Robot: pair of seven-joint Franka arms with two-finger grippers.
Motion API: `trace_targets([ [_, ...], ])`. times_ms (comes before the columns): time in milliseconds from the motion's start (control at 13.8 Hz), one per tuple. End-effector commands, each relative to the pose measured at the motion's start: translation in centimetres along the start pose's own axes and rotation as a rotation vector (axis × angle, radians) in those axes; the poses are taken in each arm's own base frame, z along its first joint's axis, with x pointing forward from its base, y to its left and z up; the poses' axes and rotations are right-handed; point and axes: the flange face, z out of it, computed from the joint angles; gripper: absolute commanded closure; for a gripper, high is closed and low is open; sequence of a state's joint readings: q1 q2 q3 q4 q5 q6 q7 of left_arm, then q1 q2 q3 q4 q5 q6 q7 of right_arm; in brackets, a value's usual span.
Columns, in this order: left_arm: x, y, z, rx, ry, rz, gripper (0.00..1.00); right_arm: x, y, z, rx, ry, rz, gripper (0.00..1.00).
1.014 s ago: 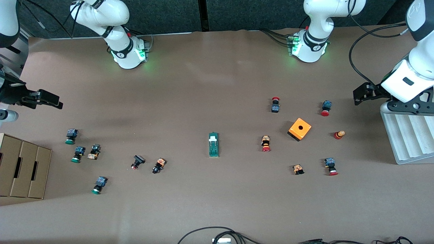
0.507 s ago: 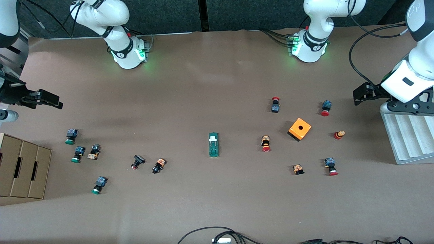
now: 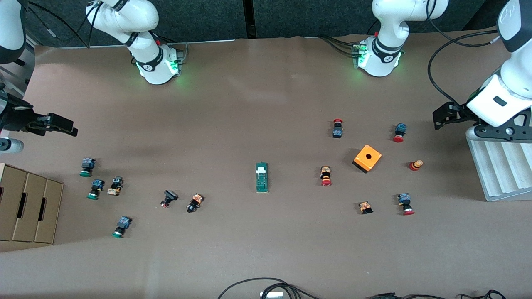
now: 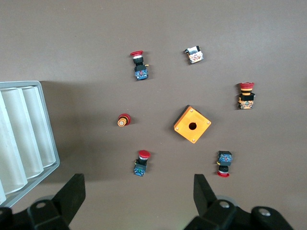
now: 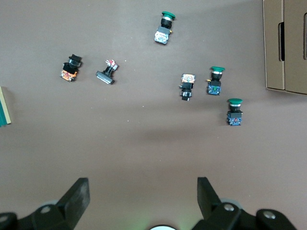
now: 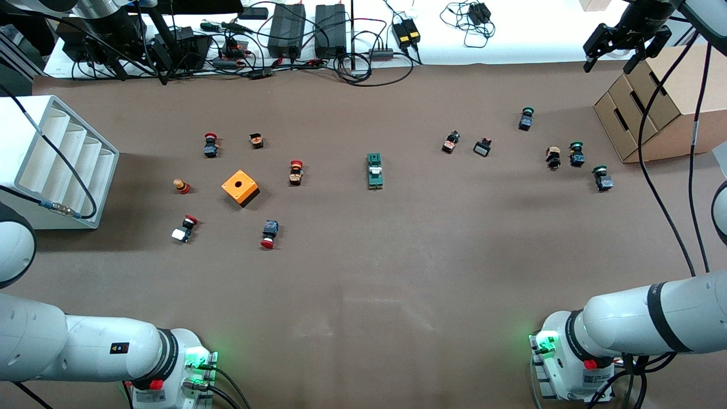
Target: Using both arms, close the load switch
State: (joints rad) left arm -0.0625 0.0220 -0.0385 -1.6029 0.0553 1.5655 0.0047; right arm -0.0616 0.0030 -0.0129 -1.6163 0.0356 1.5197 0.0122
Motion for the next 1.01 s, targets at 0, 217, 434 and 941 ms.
trace_targets([
  [0,0.4,-0.2,-0.5,0.013,-0.004,-0.003,0.00,0.5,0.4,-0.4,0.000,0.011,0.002,0.00],
  [217,1.0,-0.8,-0.1,0.012,-0.007,-0.010,0.00,0.5,0.4,-0.4,-0.011,0.012,-0.002,0.00],
  [434,1.1,-0.8,-0.3,0.009,0.000,-0.021,0.00,0.5,0.6,-0.4,0.001,0.013,0.005,0.00],
  [941,1.1,0.1,0.1,-0.002,-0.010,-0.106,0.00,1.7,0.6,1.2,-0.005,-0.009,-0.032,0.00],
])
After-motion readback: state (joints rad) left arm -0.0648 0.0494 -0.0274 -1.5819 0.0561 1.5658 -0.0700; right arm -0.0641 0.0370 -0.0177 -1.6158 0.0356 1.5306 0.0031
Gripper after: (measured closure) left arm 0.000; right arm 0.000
